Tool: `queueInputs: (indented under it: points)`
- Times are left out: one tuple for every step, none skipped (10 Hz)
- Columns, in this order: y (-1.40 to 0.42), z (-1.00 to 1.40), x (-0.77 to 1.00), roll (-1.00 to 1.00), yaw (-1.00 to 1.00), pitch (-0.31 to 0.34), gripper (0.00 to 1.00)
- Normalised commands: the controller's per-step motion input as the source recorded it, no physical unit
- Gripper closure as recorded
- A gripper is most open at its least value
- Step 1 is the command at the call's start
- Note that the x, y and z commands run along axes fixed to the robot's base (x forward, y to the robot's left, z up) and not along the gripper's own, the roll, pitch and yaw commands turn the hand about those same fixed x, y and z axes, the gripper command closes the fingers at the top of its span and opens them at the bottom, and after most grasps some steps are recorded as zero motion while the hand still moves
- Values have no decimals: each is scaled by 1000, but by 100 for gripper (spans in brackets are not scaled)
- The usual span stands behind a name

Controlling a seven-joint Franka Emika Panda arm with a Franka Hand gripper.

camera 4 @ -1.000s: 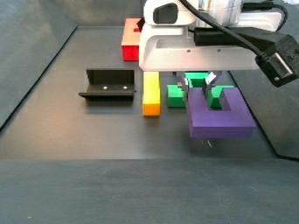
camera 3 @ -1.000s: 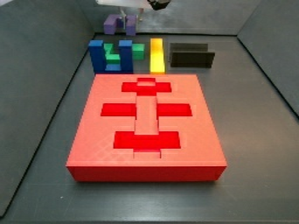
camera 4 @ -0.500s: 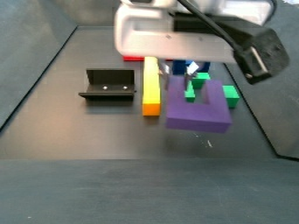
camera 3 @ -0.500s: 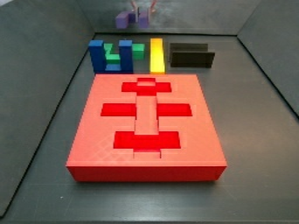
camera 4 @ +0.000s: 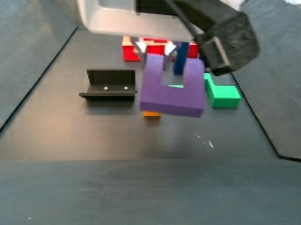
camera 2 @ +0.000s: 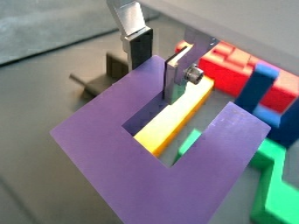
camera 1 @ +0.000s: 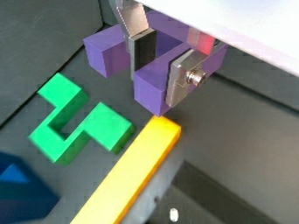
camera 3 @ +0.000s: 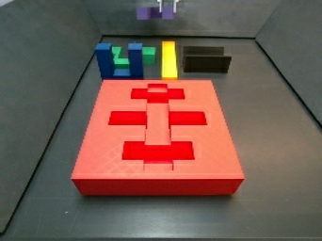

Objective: Pick up the purple object. Move up. Place the purple object on the fixture. Regrasp the purple object. Move to above the board. Insert the purple object.
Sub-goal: Place the purple object on the fixture.

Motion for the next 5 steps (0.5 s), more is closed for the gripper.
queueInputs:
  points:
    - [-97,214,997,-700,-117,146,100]
    - [-166,283,886,-734,-17,340,100]
    - [-189,286,837,-743,0,409,100]
    - [-206,286,837,-746,0,403,100]
    - [-234,274,851,-734,0,400,100]
